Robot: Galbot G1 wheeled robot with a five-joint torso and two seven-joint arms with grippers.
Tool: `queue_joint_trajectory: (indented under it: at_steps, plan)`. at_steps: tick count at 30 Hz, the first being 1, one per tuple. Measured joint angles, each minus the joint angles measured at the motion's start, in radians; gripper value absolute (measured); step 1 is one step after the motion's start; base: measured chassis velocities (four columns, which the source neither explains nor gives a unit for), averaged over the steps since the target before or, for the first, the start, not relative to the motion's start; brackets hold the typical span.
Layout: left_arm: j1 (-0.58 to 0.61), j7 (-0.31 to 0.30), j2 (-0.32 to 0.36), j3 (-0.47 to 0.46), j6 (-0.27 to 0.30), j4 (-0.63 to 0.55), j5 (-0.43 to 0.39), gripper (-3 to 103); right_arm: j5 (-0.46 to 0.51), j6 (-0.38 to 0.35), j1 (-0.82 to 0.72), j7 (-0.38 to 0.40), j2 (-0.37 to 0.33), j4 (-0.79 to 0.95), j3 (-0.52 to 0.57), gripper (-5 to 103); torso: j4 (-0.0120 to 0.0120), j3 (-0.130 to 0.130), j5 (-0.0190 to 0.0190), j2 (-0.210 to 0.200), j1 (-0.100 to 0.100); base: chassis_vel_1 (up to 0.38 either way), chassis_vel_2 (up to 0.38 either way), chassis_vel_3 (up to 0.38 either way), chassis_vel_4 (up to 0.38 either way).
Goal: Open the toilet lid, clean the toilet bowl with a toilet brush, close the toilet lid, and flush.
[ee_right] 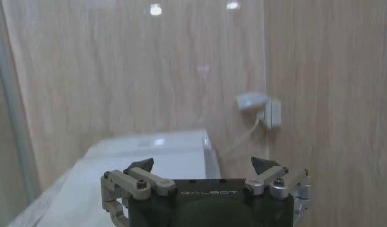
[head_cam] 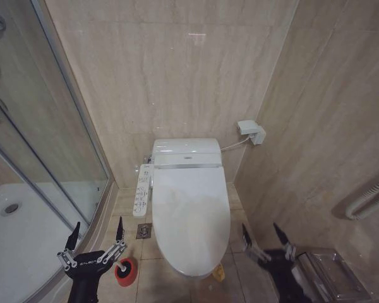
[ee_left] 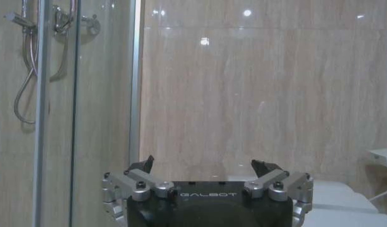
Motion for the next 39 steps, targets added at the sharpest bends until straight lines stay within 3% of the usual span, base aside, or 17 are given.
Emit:
queue_joint_trajectory:
  at_steps: [11, 18, 23, 26, 31, 39]
  plan:
    - [0.0, 0.0, 0.0, 0.0, 0.0, 0.0, 0.0, 100, -0.072, 0.185, -0.134, -0.044, 0.022, -0.178, -0.01, 100, 0.0, 0.0, 0.0, 0.0, 0.0, 0.0, 0.0, 0.0, 0.0]
    - [0.0, 0.0, 0.0, 0.0, 0.0, 0.0, 0.0, 100, -0.117, 0.221, -0.087, -0.048, 0.041, -0.295, -0.041, 100, 0.0001, 0.0, 0.0, 0.0, 0.0, 0.0, 0.0, 0.0, 0.0]
    - [0.0, 0.0, 0.0, 0.0, 0.0, 0.0, 0.0, 100, -0.142, 0.2, -0.028, -0.057, 0.049, -0.341, -0.057, 100, 0.0003, 0.0, 0.0001, 0.0, 0.0, 0.0, 0.0, 0.0, 0.0]
    - [0.0, 0.0, 0.0, 0.0, 0.0, 0.0, 0.0, 100, -0.153, 0.105, 0.075, -0.056, 0.028, -0.402, -0.086, 100, 0.0003, 0.0, 0.0001, 0.0, 0.0, 0.0, 0.0, 0.0, 0.0]
    - [0.0, 0.0, 0.0, 0.0, 0.0, 0.0, 0.0, 100, -0.16, 0.042, 0.135, -0.036, 0.016, -0.423, -0.115, 100, 0.0002, 0.0, 0.0001, 0.0, 0.0, 0.0, 0.0, 0.0, 0.0]
    - [0.0, 0.0, 0.0, 0.0, 0.0, 0.0, 0.0, 100, -0.173, -0.006, 0.166, -0.008, -0.016, -0.447, -0.162, 100, 0.0, 0.0, 0.0001, 0.0, 0.0, 0.0, 0.0, 0.0, 0.0]
